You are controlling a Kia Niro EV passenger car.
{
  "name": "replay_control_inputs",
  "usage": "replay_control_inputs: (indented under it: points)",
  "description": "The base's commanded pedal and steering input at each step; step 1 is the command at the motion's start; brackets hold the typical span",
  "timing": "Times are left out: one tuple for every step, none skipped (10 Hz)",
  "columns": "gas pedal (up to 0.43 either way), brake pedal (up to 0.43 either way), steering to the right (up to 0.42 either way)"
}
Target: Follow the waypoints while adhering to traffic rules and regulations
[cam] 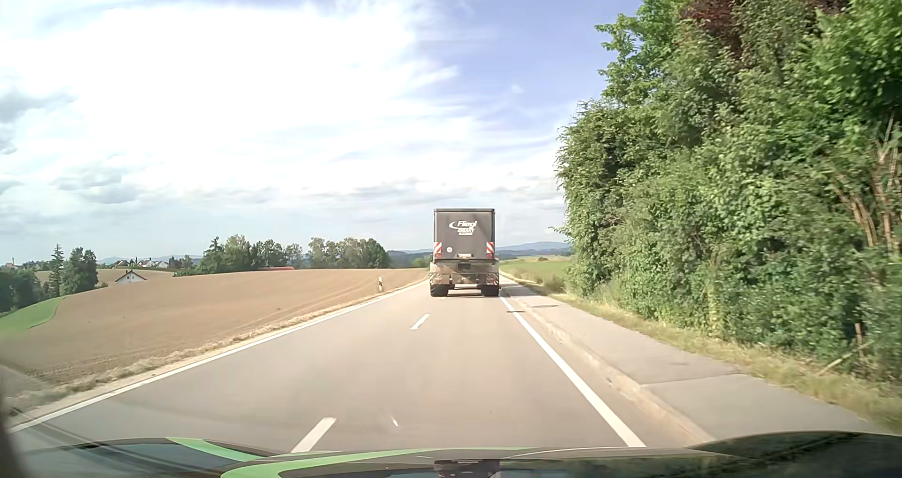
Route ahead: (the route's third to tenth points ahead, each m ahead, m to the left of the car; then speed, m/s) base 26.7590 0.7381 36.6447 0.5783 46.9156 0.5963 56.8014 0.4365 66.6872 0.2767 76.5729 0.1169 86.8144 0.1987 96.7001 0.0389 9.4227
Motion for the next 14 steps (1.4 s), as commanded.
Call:
replay_control_inputs:
  points:
    - [0.028, 0.000, -0.001]
    - [0.028, 0.000, -0.001]
    - [0.028, 0.000, -0.001]
    - [0.028, 0.000, -0.002]
    - [0.028, 0.000, -0.002]
    - [0.028, 0.000, -0.003]
    - [0.028, 0.000, -0.003]
    - [0.028, 0.000, -0.002]
    - [0.028, 0.000, -0.003]
    - [0.028, 0.000, -0.003]
    - [0.028, 0.000, -0.002]
    - [0.028, 0.000, -0.003]
    - [0.028, 0.000, -0.003]
    - [0.028, 0.000, -0.003]
